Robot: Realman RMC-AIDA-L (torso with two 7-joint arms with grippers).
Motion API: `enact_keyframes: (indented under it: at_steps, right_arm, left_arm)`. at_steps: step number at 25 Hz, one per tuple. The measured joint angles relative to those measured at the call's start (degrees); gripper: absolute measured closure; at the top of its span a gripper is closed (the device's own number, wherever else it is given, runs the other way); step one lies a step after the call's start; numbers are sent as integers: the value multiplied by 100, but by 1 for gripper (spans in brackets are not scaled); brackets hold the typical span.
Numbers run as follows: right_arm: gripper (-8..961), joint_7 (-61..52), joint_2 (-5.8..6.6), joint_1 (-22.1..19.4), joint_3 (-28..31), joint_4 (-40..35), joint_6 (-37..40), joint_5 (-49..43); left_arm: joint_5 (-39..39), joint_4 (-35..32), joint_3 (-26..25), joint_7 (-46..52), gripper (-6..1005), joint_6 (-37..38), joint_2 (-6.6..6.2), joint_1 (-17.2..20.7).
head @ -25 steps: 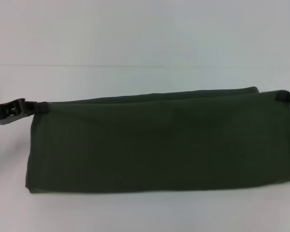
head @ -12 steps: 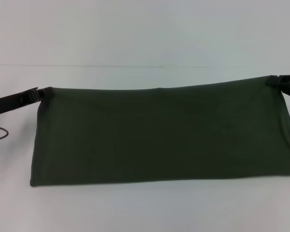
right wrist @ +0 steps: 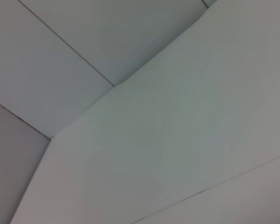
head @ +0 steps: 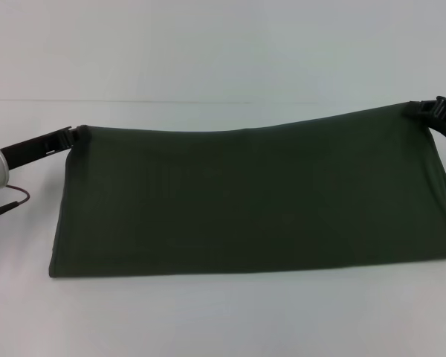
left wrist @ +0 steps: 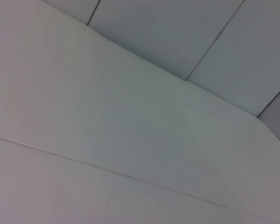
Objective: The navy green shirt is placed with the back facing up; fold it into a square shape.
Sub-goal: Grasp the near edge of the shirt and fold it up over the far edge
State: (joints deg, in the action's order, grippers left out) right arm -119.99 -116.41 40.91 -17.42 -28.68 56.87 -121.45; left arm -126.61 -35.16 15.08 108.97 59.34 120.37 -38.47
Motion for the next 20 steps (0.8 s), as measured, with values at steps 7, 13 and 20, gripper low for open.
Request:
enact_keyframes:
  at_steps: [7, 13, 20]
  right_arm:
    - [917, 55, -133, 170, -358, 4, -715, 10]
    - [916, 71, -240, 223, -676, 3, -1196, 10]
    - [849, 798, -312, 281, -723, 134, -1544, 205]
  left_arm:
    - [218, 187, 95, -254, 969, -454, 48, -78]
    - [245, 209, 223, -257, 966, -837, 138, -134]
    - [553, 429, 282, -263, 962, -1962, 349, -194]
